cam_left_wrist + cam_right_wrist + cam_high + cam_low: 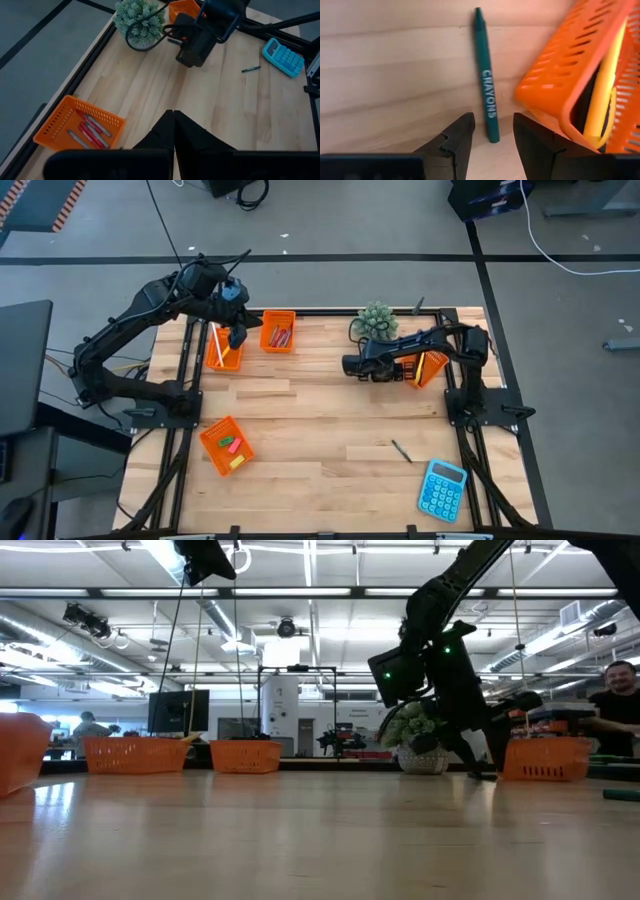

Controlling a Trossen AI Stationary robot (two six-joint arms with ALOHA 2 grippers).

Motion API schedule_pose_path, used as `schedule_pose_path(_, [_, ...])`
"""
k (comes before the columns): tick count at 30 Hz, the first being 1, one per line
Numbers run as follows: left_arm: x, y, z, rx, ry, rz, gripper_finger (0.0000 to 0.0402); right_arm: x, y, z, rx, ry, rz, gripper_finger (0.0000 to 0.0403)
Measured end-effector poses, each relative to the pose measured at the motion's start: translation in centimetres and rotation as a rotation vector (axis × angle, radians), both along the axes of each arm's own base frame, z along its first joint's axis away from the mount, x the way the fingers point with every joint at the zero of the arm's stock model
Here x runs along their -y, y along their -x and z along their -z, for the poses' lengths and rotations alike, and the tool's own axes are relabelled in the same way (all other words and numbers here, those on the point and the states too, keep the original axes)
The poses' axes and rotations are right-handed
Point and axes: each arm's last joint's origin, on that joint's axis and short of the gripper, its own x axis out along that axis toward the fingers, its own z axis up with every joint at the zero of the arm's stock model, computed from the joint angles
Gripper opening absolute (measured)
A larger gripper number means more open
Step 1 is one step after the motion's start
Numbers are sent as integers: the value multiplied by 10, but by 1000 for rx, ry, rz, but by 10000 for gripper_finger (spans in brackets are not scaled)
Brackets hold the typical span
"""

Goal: Sort crayons/erasers/pens/pencils in bins
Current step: Put the left green crayon into the middle orange bin

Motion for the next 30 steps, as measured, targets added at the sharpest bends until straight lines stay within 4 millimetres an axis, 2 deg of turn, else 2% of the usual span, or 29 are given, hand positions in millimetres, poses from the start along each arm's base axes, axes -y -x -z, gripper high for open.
schedule_pose_path(8, [0,0,0,-3,-12,11,31,13,2,1,-3,-49,-110,148])
schedule_pose_path(16, [0,0,0,-6,-6,7,12,13,1,1,-11,-94,-177,121])
schedule_pose_path(21, [0,1,1,-8,8,-2,9,15,-4,-15,-88,-151,-261,116])
schedule_pose_path(30, [0,1,1,-12,-10,13,32,24,-29,-48,30,-147,-308,116])
